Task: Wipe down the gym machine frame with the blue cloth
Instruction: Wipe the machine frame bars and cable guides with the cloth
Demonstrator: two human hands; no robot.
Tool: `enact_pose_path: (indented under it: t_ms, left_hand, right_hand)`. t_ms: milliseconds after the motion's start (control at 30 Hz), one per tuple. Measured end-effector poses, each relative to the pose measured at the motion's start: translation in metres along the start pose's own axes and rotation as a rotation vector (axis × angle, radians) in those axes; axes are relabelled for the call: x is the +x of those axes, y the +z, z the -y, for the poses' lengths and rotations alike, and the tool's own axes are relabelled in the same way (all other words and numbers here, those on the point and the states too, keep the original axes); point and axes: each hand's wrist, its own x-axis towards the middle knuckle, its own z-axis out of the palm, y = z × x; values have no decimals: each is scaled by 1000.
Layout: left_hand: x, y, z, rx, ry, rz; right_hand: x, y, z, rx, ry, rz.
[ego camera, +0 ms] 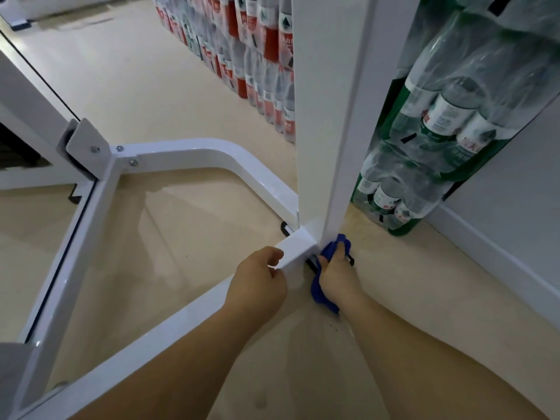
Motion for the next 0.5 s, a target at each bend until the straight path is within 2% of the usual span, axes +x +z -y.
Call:
enact_pose_path:
  t_ms: [100,167,267,333,400,500]
  left_hand:
    - [-2,2,6,144,68,66]
    - [-1,0,7,308,136,98]
    - [4,-3,13,554,171,106]
    - [5,-3,21,623,137,136]
    - [4,-1,29,662,134,154]
    - [3,-1,40,641,146,130]
  right_hand:
    - [4,-16,-9,-291,-36,36]
    - [-5,-25,-12,-353,-66,93]
    - [-10,-39,-13,-218,-76,-124]
    - [-4,-46,-12,-219,-126,-257]
    - [5,-40,-13,-245,-175,-193]
    - [6,-12,-24,-144,-189,32]
